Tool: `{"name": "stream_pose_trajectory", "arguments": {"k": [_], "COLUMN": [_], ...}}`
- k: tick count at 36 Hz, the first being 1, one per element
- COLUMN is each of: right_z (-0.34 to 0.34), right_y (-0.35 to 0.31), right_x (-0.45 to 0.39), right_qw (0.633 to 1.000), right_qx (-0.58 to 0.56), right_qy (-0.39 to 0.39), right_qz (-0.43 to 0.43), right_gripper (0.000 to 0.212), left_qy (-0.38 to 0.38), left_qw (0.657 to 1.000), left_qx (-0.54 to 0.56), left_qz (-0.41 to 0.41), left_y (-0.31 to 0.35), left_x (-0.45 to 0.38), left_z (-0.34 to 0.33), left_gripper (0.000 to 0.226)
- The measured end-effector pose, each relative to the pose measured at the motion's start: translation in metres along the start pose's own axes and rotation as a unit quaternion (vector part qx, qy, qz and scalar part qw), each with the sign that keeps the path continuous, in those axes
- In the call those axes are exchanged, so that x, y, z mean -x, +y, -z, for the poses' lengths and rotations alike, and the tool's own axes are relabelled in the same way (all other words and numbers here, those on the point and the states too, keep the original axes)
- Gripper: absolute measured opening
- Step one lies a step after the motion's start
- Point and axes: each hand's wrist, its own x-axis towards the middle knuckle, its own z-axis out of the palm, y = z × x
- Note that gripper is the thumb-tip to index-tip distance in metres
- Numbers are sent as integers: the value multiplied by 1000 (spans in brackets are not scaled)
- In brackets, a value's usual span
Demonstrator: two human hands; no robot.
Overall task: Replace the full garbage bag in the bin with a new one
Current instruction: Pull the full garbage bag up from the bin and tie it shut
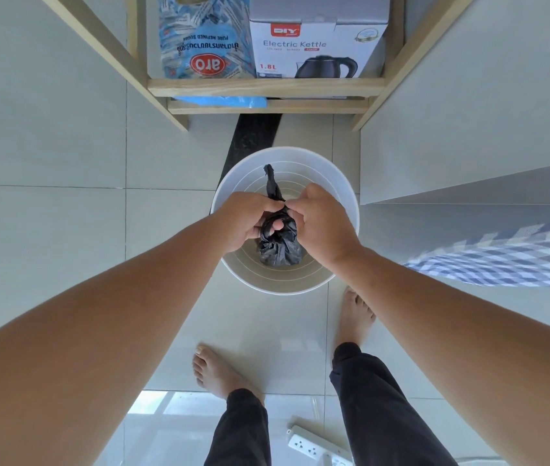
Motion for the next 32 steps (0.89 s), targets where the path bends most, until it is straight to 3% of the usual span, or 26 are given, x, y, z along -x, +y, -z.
{"name": "stream_pose_trajectory", "arguments": {"k": [3,5,8,11,15,19,22,24,28,32], "right_z": [5,10,13,15,22,25,24,23,22,22], "right_y": [5,9,17,23,17,9,9,10,15,15], "right_x": [1,-1,-5,-9,-13,-8,-5,-4,-3,-1], "right_qw": [997,993,987,980,962,905,855,842,845,846], "right_qx": [32,30,-19,-62,-170,-311,-375,-381,-373,-380], "right_qy": [-65,-110,-159,-183,-192,-232,-274,-293,-281,-262], "right_qz": [1,-6,-22,-47,-95,-172,-230,-245,-262,-267], "right_gripper": [12,19,30,28,26,26,29,26,22,24], "left_qy": [-86,-102,-27,87,185,242,239,225,152,138], "left_qw": [996,991,970,931,902,897,901,906,923,907], "left_qx": [-19,-73,-191,-256,-214,-165,-139,-138,-140,-212], "left_qz": [-19,-55,-151,-246,-327,-332,-334,-332,-325,-338], "left_y": [-1,-5,-14,-24,-41,-55,-62,-64,-64,-63], "left_x": [4,6,9,11,7,8,9,9,9,8], "left_z": [8,14,17,13,7,-1,-4,-4,0,3], "left_gripper": [34,49,40,24,23,28,26,26,19,26]}}
